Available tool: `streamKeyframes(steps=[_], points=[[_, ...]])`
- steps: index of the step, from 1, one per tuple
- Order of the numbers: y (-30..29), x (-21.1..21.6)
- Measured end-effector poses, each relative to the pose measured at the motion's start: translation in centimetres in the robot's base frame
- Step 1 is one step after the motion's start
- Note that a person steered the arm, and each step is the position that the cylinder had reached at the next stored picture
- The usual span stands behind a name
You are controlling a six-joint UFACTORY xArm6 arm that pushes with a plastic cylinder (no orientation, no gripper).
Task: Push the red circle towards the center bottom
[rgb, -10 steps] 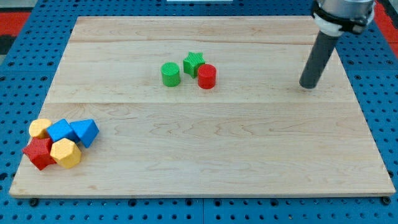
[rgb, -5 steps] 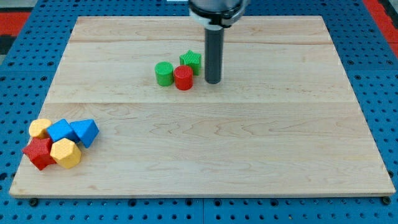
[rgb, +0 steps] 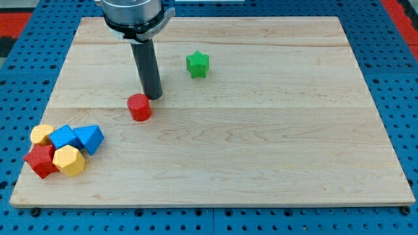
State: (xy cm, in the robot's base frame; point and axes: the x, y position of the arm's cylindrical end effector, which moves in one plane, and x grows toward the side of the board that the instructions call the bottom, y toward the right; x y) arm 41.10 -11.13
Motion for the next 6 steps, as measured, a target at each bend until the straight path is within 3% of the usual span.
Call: streamKeyframes(steps=[2,3,5,6], points=[[-13.1,1.0],[-8.2,3.0],[0.3,2.5],[3.5,5.8]])
